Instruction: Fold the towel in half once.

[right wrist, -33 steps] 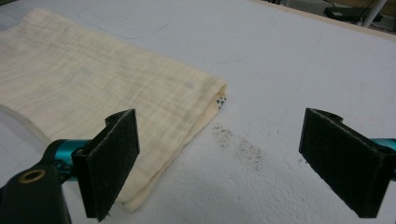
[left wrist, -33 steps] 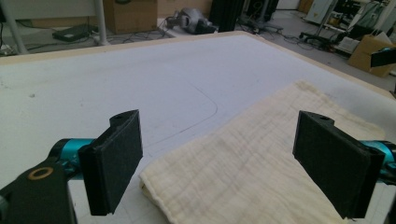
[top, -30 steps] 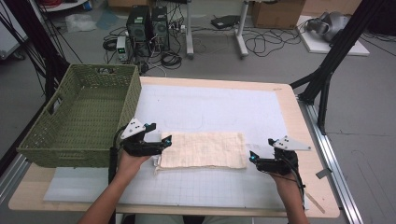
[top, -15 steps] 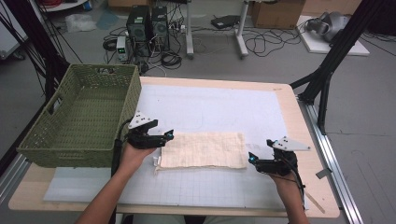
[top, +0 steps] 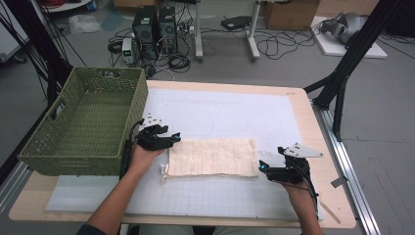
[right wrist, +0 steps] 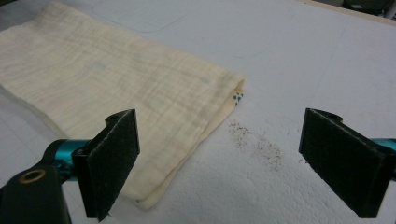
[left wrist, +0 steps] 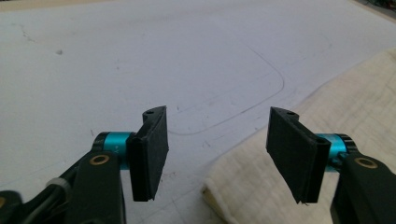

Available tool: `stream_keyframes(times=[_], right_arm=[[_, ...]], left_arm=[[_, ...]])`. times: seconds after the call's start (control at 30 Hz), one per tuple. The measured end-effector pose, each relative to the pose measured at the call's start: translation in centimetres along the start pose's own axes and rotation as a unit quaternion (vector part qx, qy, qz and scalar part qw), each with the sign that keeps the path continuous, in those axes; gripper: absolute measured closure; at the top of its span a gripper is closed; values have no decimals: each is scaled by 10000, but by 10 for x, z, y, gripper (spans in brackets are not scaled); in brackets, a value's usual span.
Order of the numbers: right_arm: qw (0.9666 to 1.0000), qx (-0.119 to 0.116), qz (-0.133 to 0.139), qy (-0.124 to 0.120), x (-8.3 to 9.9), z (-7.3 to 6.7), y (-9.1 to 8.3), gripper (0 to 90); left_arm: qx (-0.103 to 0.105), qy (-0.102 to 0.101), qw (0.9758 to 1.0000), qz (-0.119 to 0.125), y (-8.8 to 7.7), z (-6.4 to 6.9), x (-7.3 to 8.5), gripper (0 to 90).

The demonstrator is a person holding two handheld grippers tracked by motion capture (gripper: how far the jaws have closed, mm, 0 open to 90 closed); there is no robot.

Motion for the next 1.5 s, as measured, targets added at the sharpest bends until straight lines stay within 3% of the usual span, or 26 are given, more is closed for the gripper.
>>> stream_keyframes(times=[0.27,0.77,1.13,1.27,1.37,1.5], right_arm=[[10000,-10,-8,10,0,0,0,116],[10000,-23,-16,4,1,0,0,115],[10000,-20,-20,33,1,0,0,116],[10000,-25,-20,30,1,0,0,116],[10000,-16,-25,42,1,0,-1,116],[10000,-12,-9,49,1,1,-1,116]], left_arm=[[68,144,9992,-361,6,3,10,440],[122,164,9987,-465,5,3,12,500],[234,315,9970,-665,6,4,16,659],[276,391,9966,-669,6,5,16,765],[275,460,9967,-617,4,6,14,847],[290,428,9976,-467,1,5,13,860]])
Point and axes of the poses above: each handheld gripper's, and its own axes: y roughly forward along the jaws, x roughly out of its underside, z roughly to its right, the point moved 4 cm from there along y, roughly forward along the jaws, and after that the axes turned 15 degrees about z, right-handed, at the moved point
